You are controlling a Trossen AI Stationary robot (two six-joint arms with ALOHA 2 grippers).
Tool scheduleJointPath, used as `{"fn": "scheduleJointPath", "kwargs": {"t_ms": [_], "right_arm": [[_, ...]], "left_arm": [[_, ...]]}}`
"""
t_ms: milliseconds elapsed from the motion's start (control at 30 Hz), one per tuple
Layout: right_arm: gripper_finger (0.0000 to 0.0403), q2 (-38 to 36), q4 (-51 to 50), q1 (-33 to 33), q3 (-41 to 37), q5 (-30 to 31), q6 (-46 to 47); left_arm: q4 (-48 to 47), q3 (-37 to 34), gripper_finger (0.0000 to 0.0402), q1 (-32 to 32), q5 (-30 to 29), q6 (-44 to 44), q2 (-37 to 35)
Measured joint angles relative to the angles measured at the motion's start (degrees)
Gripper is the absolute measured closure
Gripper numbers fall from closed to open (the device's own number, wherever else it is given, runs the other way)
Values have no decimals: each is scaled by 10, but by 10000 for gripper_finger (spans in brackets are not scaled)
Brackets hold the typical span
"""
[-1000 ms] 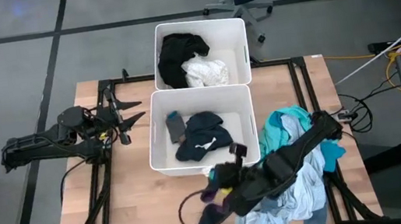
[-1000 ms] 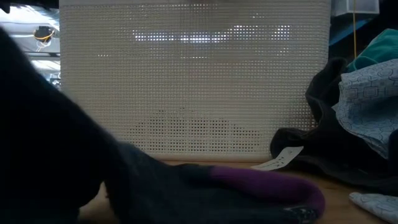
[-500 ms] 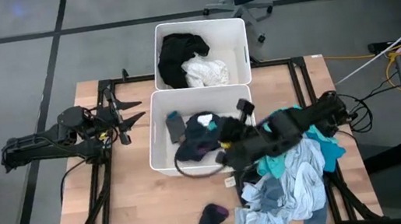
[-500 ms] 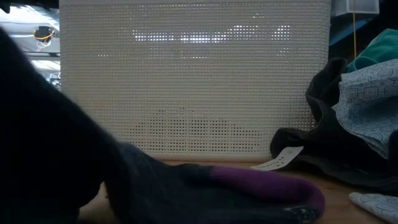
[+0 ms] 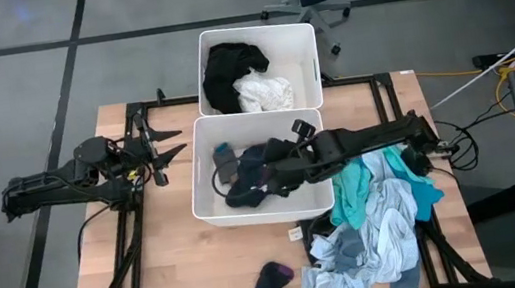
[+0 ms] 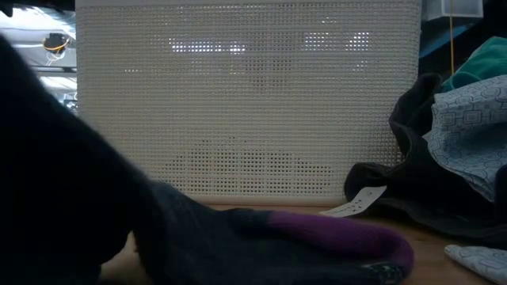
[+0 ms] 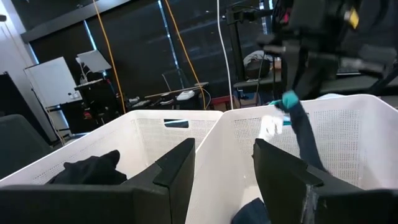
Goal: Sort clothes
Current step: Put the right dark blue sock into the bottom white bin, then put the dark blue sock into the bottom white bin
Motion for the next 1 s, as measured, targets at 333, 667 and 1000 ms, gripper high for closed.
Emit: {"fn": "scheduleJointPath", "kwargs": {"t_ms": [333,667,1000], "right_arm": [[386,0,85,-24,-100,-57,-2],[293,0,118,-31,-124,-71,18],[192,0,124,-30,-124,-121,18]], "left_arm": [[0,0,251,0,0,0,0],[0,0,251,0,0,0,0],[0,0,251,0,0,0,0]]}}
